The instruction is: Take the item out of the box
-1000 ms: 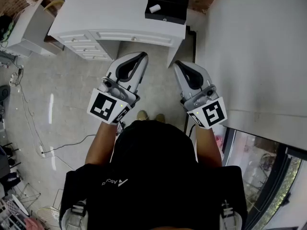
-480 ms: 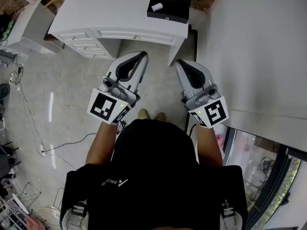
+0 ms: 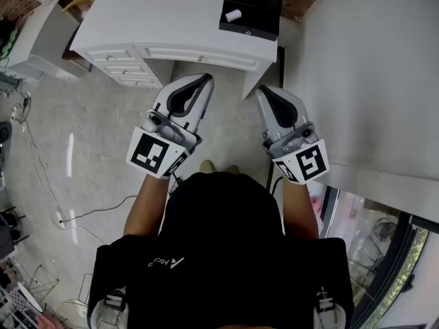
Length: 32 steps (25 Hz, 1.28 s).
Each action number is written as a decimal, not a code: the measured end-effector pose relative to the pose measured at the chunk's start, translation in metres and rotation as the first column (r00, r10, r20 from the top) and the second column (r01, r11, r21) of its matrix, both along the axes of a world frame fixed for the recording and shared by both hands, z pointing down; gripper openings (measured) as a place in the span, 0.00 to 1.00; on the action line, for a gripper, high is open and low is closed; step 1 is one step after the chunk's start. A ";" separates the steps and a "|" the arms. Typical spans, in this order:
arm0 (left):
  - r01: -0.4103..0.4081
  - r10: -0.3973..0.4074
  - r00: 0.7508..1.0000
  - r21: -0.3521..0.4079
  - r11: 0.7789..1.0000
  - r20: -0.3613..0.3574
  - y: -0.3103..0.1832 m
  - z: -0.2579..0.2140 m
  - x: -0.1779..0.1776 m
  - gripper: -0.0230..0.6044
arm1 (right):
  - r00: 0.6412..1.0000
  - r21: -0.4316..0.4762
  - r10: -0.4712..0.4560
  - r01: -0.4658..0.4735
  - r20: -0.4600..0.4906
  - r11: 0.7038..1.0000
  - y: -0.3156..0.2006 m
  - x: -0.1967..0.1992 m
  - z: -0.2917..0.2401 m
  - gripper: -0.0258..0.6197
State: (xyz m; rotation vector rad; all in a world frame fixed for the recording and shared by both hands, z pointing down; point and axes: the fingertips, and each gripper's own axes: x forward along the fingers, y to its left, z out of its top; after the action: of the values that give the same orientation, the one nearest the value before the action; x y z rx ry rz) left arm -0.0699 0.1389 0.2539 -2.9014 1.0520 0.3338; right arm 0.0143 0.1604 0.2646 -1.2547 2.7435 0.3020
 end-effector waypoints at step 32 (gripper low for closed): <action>0.035 -0.032 0.997 -0.040 0.999 0.071 -0.201 0.037 0.018 0.03 | 0.989 0.010 -0.019 0.021 -0.150 1.000 -0.210 0.034 0.033 0.04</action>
State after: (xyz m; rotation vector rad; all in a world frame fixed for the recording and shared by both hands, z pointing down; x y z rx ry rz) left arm -0.0516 -0.0622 0.2907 -2.9038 1.1083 0.2095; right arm 0.0483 -0.0500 0.2973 -1.2493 2.8726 0.4261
